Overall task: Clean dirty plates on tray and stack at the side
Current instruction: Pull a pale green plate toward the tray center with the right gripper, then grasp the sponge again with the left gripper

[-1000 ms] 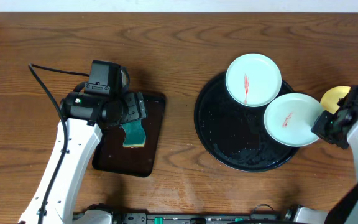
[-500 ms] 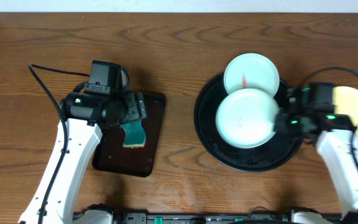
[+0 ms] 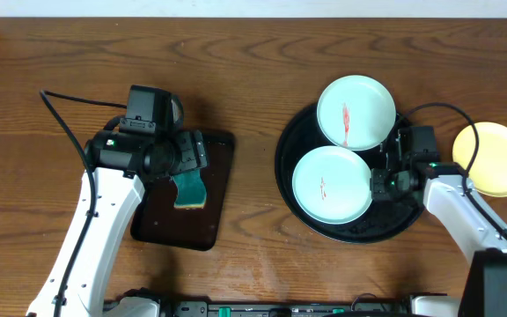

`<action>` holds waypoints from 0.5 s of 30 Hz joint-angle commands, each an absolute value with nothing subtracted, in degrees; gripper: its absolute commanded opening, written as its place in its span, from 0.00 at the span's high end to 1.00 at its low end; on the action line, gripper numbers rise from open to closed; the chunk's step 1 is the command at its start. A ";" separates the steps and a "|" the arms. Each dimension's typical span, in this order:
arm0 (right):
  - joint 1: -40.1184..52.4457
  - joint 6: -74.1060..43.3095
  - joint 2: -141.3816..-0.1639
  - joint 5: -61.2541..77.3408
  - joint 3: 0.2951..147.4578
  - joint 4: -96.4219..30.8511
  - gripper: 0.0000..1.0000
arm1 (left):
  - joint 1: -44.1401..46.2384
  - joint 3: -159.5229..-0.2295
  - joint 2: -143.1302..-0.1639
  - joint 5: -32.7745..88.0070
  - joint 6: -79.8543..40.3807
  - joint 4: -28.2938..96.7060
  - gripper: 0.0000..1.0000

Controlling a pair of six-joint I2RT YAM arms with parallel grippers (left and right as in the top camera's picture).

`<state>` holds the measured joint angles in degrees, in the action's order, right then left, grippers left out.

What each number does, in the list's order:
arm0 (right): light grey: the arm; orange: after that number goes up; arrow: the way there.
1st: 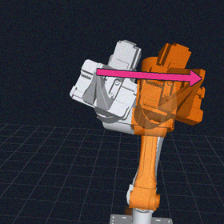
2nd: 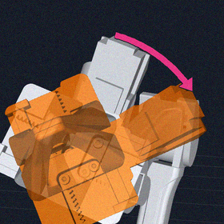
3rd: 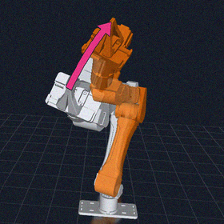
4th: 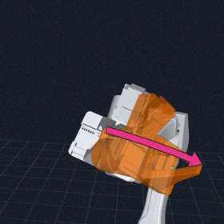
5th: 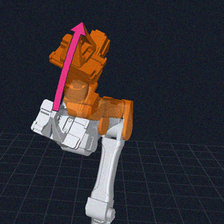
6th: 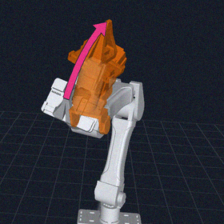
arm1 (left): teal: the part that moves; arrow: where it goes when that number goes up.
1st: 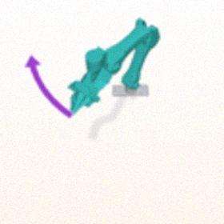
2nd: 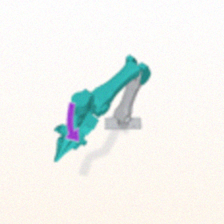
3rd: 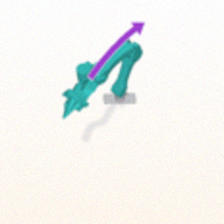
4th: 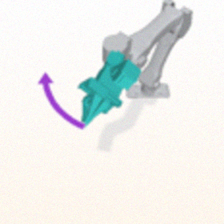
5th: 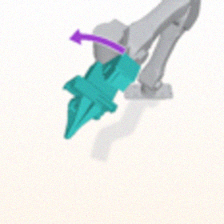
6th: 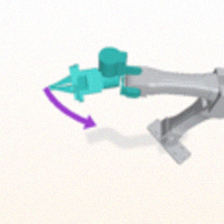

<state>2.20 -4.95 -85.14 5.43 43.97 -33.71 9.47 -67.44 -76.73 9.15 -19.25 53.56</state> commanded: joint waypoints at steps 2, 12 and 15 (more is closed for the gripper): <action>1.48 -3.46 -78.26 7.16 49.06 -36.34 0.68 | 9.39 -68.14 -76.73 9.69 -18.65 52.40 0.16; 1.58 -2.92 -68.55 16.23 49.74 -37.21 0.62 | 9.39 -60.29 -81.73 4.03 -18.72 49.12 0.27; 1.61 -2.94 -68.60 16.62 49.71 -37.50 0.62 | 9.37 -55.18 -86.89 3.57 -19.77 43.72 0.32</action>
